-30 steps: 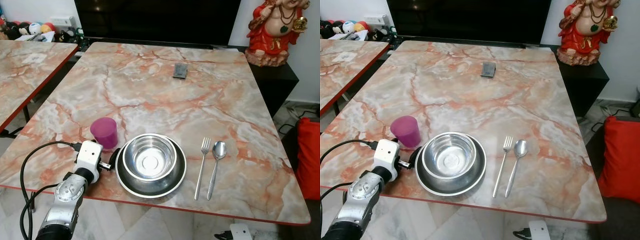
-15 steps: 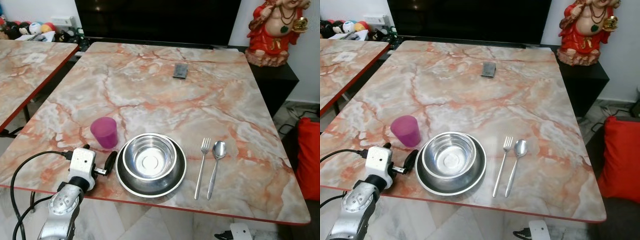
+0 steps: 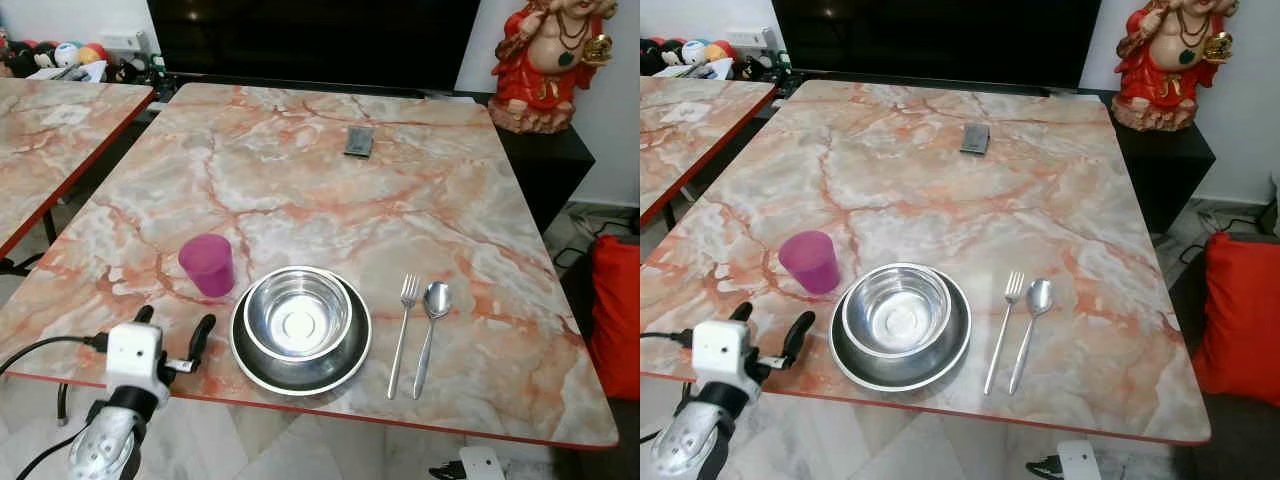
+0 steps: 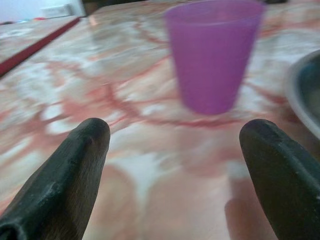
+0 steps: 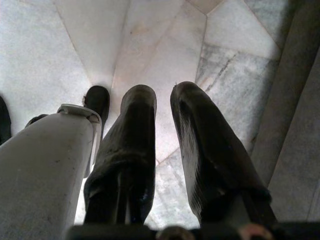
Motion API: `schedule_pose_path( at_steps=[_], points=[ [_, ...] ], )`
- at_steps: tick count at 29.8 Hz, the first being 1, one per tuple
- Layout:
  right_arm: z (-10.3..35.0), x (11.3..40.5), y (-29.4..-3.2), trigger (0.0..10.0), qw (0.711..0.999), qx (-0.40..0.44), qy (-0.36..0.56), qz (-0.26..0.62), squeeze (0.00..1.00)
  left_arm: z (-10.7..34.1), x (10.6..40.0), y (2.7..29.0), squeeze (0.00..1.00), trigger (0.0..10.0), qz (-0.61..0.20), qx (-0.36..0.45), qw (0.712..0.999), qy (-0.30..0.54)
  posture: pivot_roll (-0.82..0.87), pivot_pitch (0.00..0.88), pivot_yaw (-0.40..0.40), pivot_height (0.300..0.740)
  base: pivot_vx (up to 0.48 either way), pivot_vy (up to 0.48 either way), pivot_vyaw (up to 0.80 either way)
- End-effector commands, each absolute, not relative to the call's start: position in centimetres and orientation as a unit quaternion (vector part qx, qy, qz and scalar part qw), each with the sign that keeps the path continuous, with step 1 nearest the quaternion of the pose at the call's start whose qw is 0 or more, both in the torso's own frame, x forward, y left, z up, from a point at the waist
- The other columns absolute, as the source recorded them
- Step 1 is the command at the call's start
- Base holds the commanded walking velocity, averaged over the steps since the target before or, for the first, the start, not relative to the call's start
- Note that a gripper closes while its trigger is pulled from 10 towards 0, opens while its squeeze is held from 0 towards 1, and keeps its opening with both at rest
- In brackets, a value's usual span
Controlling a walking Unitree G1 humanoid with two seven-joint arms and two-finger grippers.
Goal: Setting the table
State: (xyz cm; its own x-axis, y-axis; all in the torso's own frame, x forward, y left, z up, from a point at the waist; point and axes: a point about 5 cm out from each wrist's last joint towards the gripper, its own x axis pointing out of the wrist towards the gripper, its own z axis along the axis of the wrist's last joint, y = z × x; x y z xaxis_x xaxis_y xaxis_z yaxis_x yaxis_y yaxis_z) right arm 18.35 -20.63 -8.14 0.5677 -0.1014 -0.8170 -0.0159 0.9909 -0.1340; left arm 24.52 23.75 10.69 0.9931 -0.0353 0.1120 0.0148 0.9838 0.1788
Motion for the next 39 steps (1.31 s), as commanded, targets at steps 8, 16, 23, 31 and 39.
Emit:
schedule_pose_path(
  at_steps=[8,16,23,31,39],
  points=[
    [-8.3,18.0,-20.8,10.0,0.879,-0.066,0.471,-0.023,0.0,9.3,21.9,28.6,0.0,10.0,0.17,0.134,0.976,-0.031,0.05,0.127,-0.038,0.74,0.0,0.0,0.0],
    [-8.3,17.9,-20.8,10.0,0.879,-0.065,0.471,-0.025,0.0,6.6,18.3,33.4,0.0,10.0,0.359,0.156,0.92,0.037,0.05,0.122,-0.035,0.74,0.0,0.0,0.0],
    [-8.3,17.9,-20.8,10.0,0.879,-0.067,0.472,-0.023,0.0,3.2,15.5,35.2,0.0,10.0,0.439,0.147,0.878,0.12,0.05,0.114,-0.035,0.74,0.0,0.0,0.0],
    [-8.4,17.8,-20.7,10.0,0.879,-0.066,0.472,-0.024,0.0,-2.7,16.4,31.5,0.0,10.0,0.302,0.079,0.913,0.262,0.03,0.097,-0.027,0.74,0.0,0.0,0.0],
    [-8.5,17.6,-20.5,10.0,0.878,-0.062,0.473,-0.027,0.0,-5.8,18.8,24.7,0.0,10.0,0.048,0.099,0.929,0.354,0.02,0.081,-0.01,0.74,0.0,0.0,0.0]
  ],
)
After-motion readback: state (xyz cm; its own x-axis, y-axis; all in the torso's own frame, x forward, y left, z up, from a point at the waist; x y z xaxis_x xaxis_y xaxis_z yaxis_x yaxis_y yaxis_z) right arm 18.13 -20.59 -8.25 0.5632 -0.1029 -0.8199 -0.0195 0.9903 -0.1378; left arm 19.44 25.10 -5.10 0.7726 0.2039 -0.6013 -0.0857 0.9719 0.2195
